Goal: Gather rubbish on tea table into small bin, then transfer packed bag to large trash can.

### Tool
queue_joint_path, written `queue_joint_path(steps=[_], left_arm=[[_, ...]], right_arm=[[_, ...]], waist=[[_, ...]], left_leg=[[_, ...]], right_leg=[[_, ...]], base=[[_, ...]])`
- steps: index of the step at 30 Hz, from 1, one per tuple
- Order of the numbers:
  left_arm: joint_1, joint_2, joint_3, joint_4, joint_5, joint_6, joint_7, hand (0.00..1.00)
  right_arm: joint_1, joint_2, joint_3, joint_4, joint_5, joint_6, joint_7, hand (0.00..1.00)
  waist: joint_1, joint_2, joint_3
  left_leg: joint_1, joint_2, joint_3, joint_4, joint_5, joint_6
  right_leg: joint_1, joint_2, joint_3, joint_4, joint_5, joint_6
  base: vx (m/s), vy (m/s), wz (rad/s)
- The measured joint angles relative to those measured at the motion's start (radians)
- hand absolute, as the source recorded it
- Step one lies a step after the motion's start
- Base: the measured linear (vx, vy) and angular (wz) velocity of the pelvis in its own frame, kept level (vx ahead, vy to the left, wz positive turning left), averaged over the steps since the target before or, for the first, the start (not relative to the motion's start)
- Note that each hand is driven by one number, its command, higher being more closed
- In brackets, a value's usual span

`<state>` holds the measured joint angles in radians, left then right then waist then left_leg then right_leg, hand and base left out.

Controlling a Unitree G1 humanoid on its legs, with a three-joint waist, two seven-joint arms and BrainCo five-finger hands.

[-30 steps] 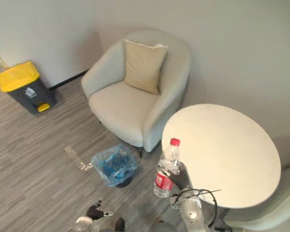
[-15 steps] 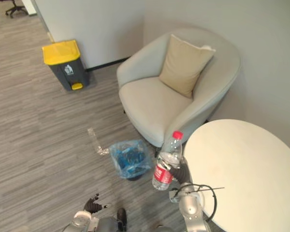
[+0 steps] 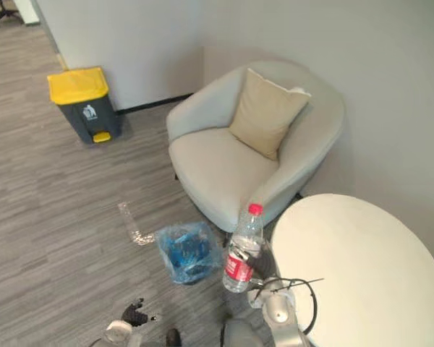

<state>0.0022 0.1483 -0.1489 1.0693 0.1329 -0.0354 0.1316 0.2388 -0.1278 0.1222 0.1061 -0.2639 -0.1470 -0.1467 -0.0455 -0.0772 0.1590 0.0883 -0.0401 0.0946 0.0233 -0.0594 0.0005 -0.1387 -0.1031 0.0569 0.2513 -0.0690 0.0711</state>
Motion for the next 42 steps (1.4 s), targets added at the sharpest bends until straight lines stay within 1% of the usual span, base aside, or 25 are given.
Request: queue_joint_path(steps=[1, 2, 4, 5, 7, 11, 15, 17, 18, 20, 21, 22, 23, 24, 25, 27, 29, 31, 33, 35, 36, 37, 38, 40, 42], left_arm=[[0.001, -0.014, 0.016, 0.004, 0.000, 0.001, 0.002, 0.00], [0.010, -0.030, 0.021, 0.006, 0.000, 0.000, 0.002, 0.00], [0.015, -0.042, 0.039, 0.007, 0.000, 0.002, 0.002, 0.00], [0.017, -0.044, 0.044, 0.009, -0.001, 0.002, 0.002, 0.00], [0.019, -0.044, 0.053, 0.007, -0.002, 0.002, 0.002, 0.00], [0.020, -0.044, 0.052, 0.006, -0.008, 0.003, 0.002, 0.00], [0.021, -0.044, 0.051, 0.006, -0.009, 0.003, 0.014, 0.00], [0.022, -0.044, 0.050, 0.006, -0.017, 0.003, 0.025, 0.00], [0.021, -0.043, 0.051, 0.004, -0.022, 0.002, 0.037, 0.00], [0.009, -0.040, 0.052, -0.002, -0.043, -0.002, 0.043, 0.00], [-0.017, -0.040, 0.054, -0.007, -0.061, -0.002, 0.046, 0.00], [-0.040, -0.040, 0.055, -0.019, -0.080, -0.004, 0.061, 0.00], [-0.040, -0.040, 0.055, -0.019, -0.080, -0.004, 0.061, 0.00], [-0.076, -0.039, 0.055, -0.034, -0.100, -0.007, 0.082, 0.00], [-0.091, -0.043, 0.057, -0.047, -0.119, -0.009, 0.090, 0.00], [-0.101, -0.048, 0.084, -0.069, -0.139, -0.011, 0.106, 0.00], [-0.119, -0.058, 0.111, -0.105, -0.167, -0.020, 0.123, 0.00], [-0.142, -0.068, 0.123, -0.134, -0.178, -0.022, 0.128, 0.00], [-0.174, -0.080, 0.123, -0.161, -0.185, -0.026, 0.136, 0.00], [-0.217, -0.084, 0.123, -0.201, -0.211, -0.028, 0.151, 0.00], [-0.229, -0.086, 0.122, -0.206, -0.216, -0.027, 0.153, 0.00], [-0.255, -0.090, 0.121, -0.229, -0.226, -0.029, 0.158, 0.00], [-0.270, -0.092, 0.120, -0.250, -0.239, -0.032, 0.164, 0.00], [-0.292, -0.094, 0.120, -0.278, -0.252, -0.041, 0.173, 0.00], [-0.312, -0.095, 0.120, -0.294, -0.257, -0.044, 0.177, 0.00]], right_arm=[[-0.004, -0.003, -0.001, 0.008, 0.000, 0.004, 0.003, 1.00], [-0.005, -0.020, -0.001, 0.008, 0.001, 0.004, 0.007, 1.00], [-0.006, -0.030, 0.001, 0.008, 0.000, 0.004, 0.013, 1.00], [-0.003, -0.031, 0.001, 0.008, 0.001, 0.004, 0.013, 1.00], [-0.005, -0.031, 0.001, 0.007, 0.000, 0.004, 0.013, 1.00], [-0.005, -0.032, 0.011, 0.008, -0.006, 0.004, 0.013, 1.00], [-0.009, -0.044, 0.049, 0.041, -0.017, 0.002, 0.010, 1.00], [-0.019, -0.049, 0.080, 0.074, -0.045, 0.000, 0.009, 1.00], [-0.030, -0.050, 0.099, 0.090, -0.052, 0.000, 0.006, 1.00], [-0.068, -0.053, 0.117, 0.110, -0.054, -0.002, -0.005, 1.00], [-0.107, -0.062, 0.120, 0.113, -0.061, -0.002, -0.016, 1.00], [-0.152, -0.079, 0.128, 0.115, -0.080, -0.002, -0.029, 1.00], [-0.153, -0.080, 0.128, 0.115, -0.081, -0.002, -0.029, 1.00], [-0.216, -0.098, 0.144, 0.134, -0.091, -0.002, -0.044, 1.00], [-0.249, -0.102, 0.152, 0.138, -0.091, -0.001, -0.058, 1.00], [-0.274, -0.102, 0.164, 0.137, -0.091, -0.001, -0.070, 1.00], [-0.306, -0.103, 0.180, 0.117, -0.091, 0.001, -0.086, 1.00], [-0.326, -0.106, 0.188, 0.095, -0.091, 0.007, -0.099, 1.00], [-0.382, -0.111, 0.192, 0.094, -0.091, 0.016, -0.113, 1.00], [-0.460, -0.112, 0.188, 0.092, -0.090, 0.027, -0.142, 1.00], [-0.479, -0.113, 0.185, 0.092, -0.090, 0.031, -0.149, 1.00], [-0.531, -0.114, 0.174, 0.092, -0.090, 0.040, -0.160, 1.00], [-0.576, -0.120, 0.171, 0.093, -0.089, 0.045, -0.176, 1.00], [-0.654, -0.132, 0.162, 0.106, -0.088, 0.048, -0.191, 1.00], [-0.733, -0.150, 0.155, 0.127, -0.087, 0.061, -0.210, 1.00]], waist=[[0.003, 0.023, -0.006], [0.007, 0.061, -0.019], [0.012, 0.089, -0.023], [0.013, 0.095, -0.025], [0.015, 0.094, -0.028], [0.023, 0.069, -0.041], [0.024, 0.067, -0.042], [0.027, 0.066, -0.042], [0.029, 0.064, -0.037], [0.034, 0.064, -0.018], [0.037, 0.067, 0.015], [0.047, 0.073, 0.056], [0.047, 0.074, 0.057], [0.055, 0.082, 0.106], [0.056, 0.086, 0.127], [0.061, 0.085, 0.138], [0.069, 0.086, 0.157], [0.078, 0.083, 0.167], [0.079, 0.084, 0.193], [0.081, 0.085, 0.200], [0.082, 0.085, 0.206], [0.085, 0.083, 0.237], [0.093, 0.084, 0.251], [0.105, 0.082, 0.258], [0.108, 0.083, 0.263]], left_leg=[[0.000, 0.013, -0.009, 0.007, -0.009, -0.009], [-0.012, 0.033, -0.021, 0.023, -0.028, -0.022], [-0.012, 0.057, -0.032, 0.024, -0.039, -0.037], [-0.003, 0.069, -0.050, 0.021, -0.044, -0.044], [0.019, 0.085, -0.065, 0.013, -0.051, -0.055], [0.018, 0.097, -0.082, 0.010, -0.054, -0.060], [0.019, 0.089, -0.103, 0.012, -0.054, -0.059], [0.013, 0.080, -0.121, 0.018, -0.054, -0.059], [-0.011, 0.073, -0.135, 0.039, -0.056, -0.057], [-0.111, 0.059, -0.166, 0.121, -0.069, -0.050], [-0.183, 0.051, -0.182, 0.186, -0.080, -0.047], [-0.247, 0.043, -0.191, 0.244, -0.090, -0.045], [-0.248, 0.043, -0.191, 0.245, -0.090, -0.045], [-0.346, 0.030, -0.204, 0.321, -0.100, -0.041], [-0.406, 0.022, -0.210, 0.362, -0.111, -0.040], [-0.490, 0.016, -0.202, 0.411, -0.125, -0.037], [-0.604, 0.043, -0.139, 0.479, -0.128, -0.034], [-0.680, 0.055, -0.114, 0.519, -0.128, -0.034], [-0.748, 0.059, -0.108, 0.553, -0.127, -0.033], [-0.869, 0.068, -0.101, 0.592, -0.121, -0.032], [-0.889, 0.067, -0.100, 0.594, -0.116, -0.033], [-0.913, 0.069, -0.095, 0.596, -0.103, -0.033], [-0.944, 0.071, -0.094, 0.609, -0.096, -0.033], [-1.004, 0.075, -0.092, 0.629, -0.094, -0.035], [-1.058, 0.075, -0.099, 0.646, -0.092, -0.035]], right_leg=[[0.008, 0.005, -0.012, -0.006, 0.002, 0.000], [0.030, 0.022, -0.025, -0.052, 0.008, -0.006], [0.057, 0.043, -0.043, -0.097, 0.019, -0.017], [0.083, 0.056, -0.057, -0.117, 0.021, -0.020], [0.119, 0.073, -0.077, -0.142, 0.022, -0.021], [0.141, 0.082, -0.095, -0.175, 0.023, -0.024], [0.167, 0.069, -0.113, -0.190, 0.024, -0.024], [0.174, 0.059, -0.133, -0.193, 0.023, -0.024], [0.167, 0.052, -0.148, -0.189, 0.023, -0.023], [0.104, 0.038, -0.178, -0.153, 0.022, -0.022], [0.052, 0.031, -0.191, -0.112, 0.019, -0.024], [0.003, 0.024, -0.198, -0.070, 0.012, -0.026], [0.001, 0.024, -0.198, -0.069, 0.012, -0.026], [-0.088, 0.011, -0.201, 0.015, -0.009, -0.025], [-0.148, -0.001, -0.207, 0.070, -0.025, -0.025], [-0.236, -0.015, -0.208, 0.136, -0.040, -0.026], [-0.351, -0.028, -0.207, 0.211, -0.059, -0.024], [-0.430, -0.038, -0.207, 0.252, -0.061, -0.026], [-0.495, -0.041, -0.207, 0.280, -0.057, -0.027], [-0.609, -0.047, -0.213, 0.318, -0.052, -0.034], [-0.629, -0.051, -0.215, 0.324, -0.051, -0.035], [-0.655, -0.055, -0.215, 0.335, -0.049, -0.036], [-0.686, -0.055, -0.214, 0.349, -0.048, -0.037], [-0.744, -0.056, -0.214, 0.367, -0.046, -0.040], [-0.794, -0.057, -0.216, 0.382, -0.047, -0.040]], base=[[0.26, -0.158, 0.32], [0.21, -0.099, 0.13], [0.18, -0.096, 0.17], [0.16, -0.109, 0.23], [0.13, -0.093, 0.21], [0.08, -0.035, 0.15], [0.03, 0.019, 0.17], [-0.02, 0.027, 0.30], [-0.08, 0.017, 0.46], [-0.13, 0.013, 0.54], [-0.19, 0.022, 0.46], [-0.22, 0.026, 0.35], [-0.26, 0.033, 0.30], [-0.32, 0.053, 0.28], [-0.31, 0.055, 0.34], [-0.20, 0.041, 0.18], [-0.17, 0.021, 0.09], [-0.13, 0.025, -0.01], [-0.10, 0.024, 0.00], [-0.11, 0.025, 0.12], [-0.06, 0.006, 0.19], [-0.04, -0.008, 0.14], [-0.03, -0.008, 0.08], [0.00, 0.000, 0.00], [0.00, 0.009, 0.03]])
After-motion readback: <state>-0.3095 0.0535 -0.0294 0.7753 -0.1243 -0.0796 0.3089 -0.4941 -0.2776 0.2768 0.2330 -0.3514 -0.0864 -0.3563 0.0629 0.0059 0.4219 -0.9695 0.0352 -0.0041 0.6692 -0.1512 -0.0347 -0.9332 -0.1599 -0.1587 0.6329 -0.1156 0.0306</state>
